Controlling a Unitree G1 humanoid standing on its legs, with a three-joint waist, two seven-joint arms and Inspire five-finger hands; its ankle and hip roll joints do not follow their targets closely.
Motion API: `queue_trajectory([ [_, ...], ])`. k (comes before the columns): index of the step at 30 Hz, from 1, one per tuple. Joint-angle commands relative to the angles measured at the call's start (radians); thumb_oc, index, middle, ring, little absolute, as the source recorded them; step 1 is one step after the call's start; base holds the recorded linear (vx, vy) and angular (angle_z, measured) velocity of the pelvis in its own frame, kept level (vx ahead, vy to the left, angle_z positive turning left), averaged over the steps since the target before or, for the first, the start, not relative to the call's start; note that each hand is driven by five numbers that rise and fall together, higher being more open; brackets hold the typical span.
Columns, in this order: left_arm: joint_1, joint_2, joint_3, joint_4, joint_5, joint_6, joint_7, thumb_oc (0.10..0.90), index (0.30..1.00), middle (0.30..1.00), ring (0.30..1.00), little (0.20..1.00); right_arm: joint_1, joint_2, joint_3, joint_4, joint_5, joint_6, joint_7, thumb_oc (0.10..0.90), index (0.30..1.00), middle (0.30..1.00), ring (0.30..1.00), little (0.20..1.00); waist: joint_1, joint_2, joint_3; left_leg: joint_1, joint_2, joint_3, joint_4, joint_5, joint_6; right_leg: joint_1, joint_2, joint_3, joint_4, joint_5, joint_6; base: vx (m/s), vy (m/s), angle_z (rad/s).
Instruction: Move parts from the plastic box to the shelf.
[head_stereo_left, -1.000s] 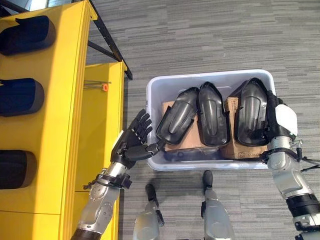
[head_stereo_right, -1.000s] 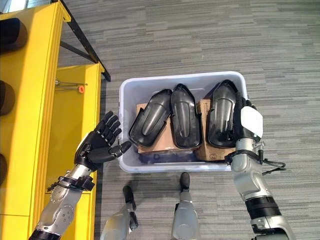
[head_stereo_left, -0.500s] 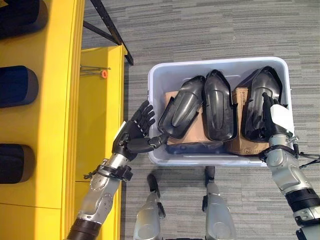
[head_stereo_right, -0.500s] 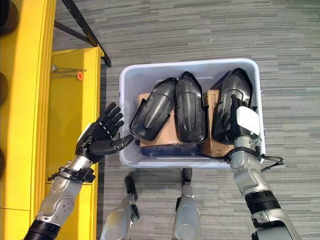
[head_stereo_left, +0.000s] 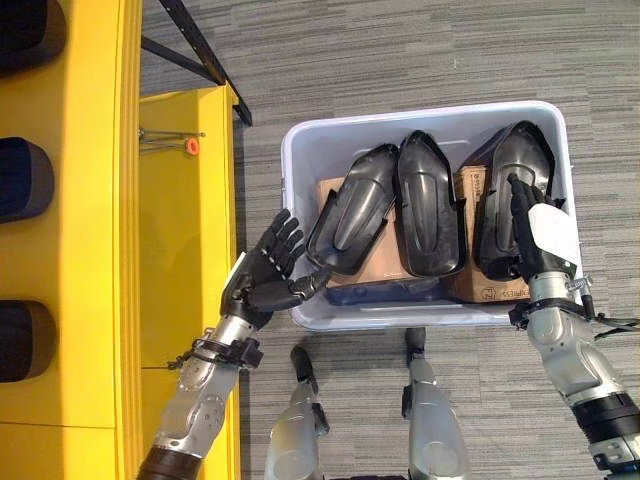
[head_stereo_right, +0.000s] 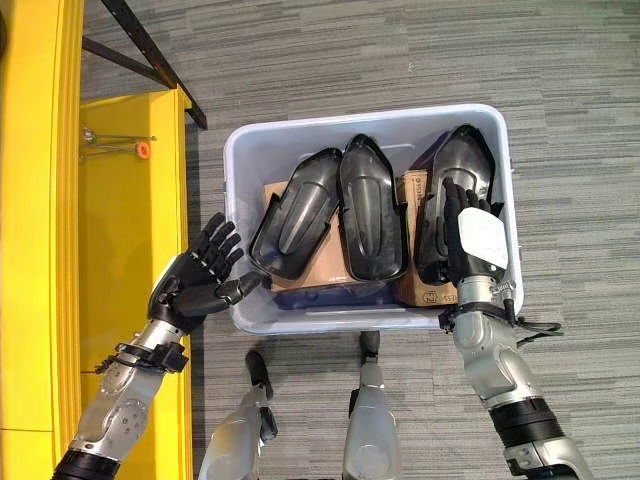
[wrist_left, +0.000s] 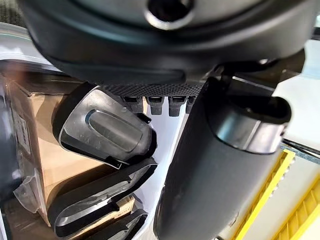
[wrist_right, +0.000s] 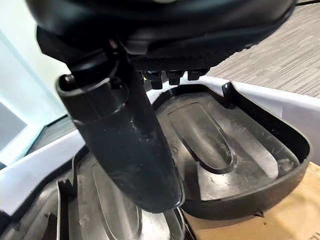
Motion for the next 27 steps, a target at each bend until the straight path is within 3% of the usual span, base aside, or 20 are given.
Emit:
queue_trajectory([
  [1, 0.001, -0.004, 0.05, -0.141, -0.091, -0.123, -0.028, 0.9, 1.0, 1.0, 1.0, 1.0, -0.038, -0.011, -0.118, -0.188, 0.074, -0.169, -0.241, 0.9, 1.0, 1.0, 1.0, 1.0, -0.027, -0.019, -0.012, 0.025, -0.015, 0.028, -0.008, -0.015, 0.023, 0.022, -0.003, -0.002, 0.098, -0.126, 0.021, 0.04, 0.104, -0.01],
  [3, 0.0, -0.03, 0.06, -0.125, -0.162, -0.144, -0.026, 0.9, 1.0, 1.0, 1.0, 1.0, -0.027, 0.017, -0.155, -0.26, 0.038, -0.188, -0.248, 0.9, 1.0, 1.0, 1.0, 1.0, -0.036, -0.009, -0.019, 0.024, -0.02, 0.033, -0.008, -0.018, 0.025, 0.014, -0.004, 0.007, 0.103, -0.126, 0.021, 0.03, 0.111, -0.02],
  [10, 0.019, -0.052, 0.067, -0.14, -0.154, -0.143, -0.058, 0.9, 1.0, 1.0, 1.0, 1.0, 0.003, 0.028, -0.159, -0.315, 0.001, -0.128, -0.168, 0.9, 1.0, 1.0, 1.0, 1.0, -0.039, 0.013, -0.019, 0.024, -0.03, 0.035, -0.008, -0.02, 0.027, 0.01, -0.01, 0.014, 0.108, -0.131, 0.016, 0.0, 0.048, -0.07],
  [17, 0.031, -0.049, 0.065, -0.145, -0.147, -0.128, -0.057, 0.9, 1.0, 1.0, 1.0, 1.0, 0.013, 0.029, -0.144, -0.284, 0.026, -0.158, -0.15, 0.9, 1.0, 1.0, 1.0, 1.0, -0.034, 0.011, -0.012, 0.014, -0.031, 0.033, -0.008, -0.018, 0.029, 0.002, -0.013, 0.013, 0.108, -0.128, 0.017, -0.02, -0.009, 0.0],
  [27, 0.003, -0.043, 0.061, -0.115, -0.141, -0.112, -0.069, 0.9, 1.0, 1.0, 1.0, 1.0, -0.033, -0.001, -0.08, -0.214, -0.055, -0.134, -0.133, 0.9, 1.0, 1.0, 1.0, 1.0, -0.026, 0.013, -0.003, -0.011, -0.027, 0.022, -0.008, -0.009, 0.026, -0.02, -0.014, 0.011, 0.118, -0.13, 0.015, -0.02, -0.029, 0.01],
])
